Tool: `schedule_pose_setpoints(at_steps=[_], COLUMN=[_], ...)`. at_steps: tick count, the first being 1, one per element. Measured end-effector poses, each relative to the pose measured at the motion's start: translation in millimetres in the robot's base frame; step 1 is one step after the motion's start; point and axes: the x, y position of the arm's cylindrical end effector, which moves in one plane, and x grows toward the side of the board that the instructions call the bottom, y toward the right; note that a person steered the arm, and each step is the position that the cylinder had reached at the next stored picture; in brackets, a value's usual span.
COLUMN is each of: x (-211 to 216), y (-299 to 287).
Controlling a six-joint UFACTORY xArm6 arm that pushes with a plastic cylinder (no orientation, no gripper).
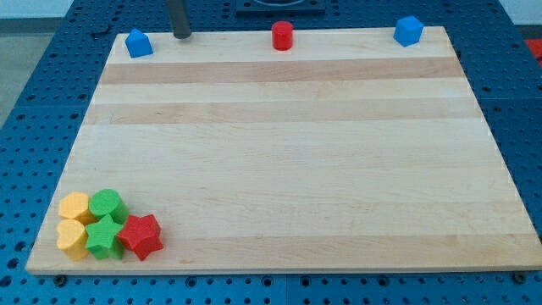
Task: Move the blue triangle towards the center left
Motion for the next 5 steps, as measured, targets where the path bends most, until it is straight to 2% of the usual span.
schedule_pose_setpoints(at_steps=[2, 3, 4, 5], x=[8.2, 21.5, 43.2, 46.0], y=[-88.7, -109.5, -91.9, -59.3])
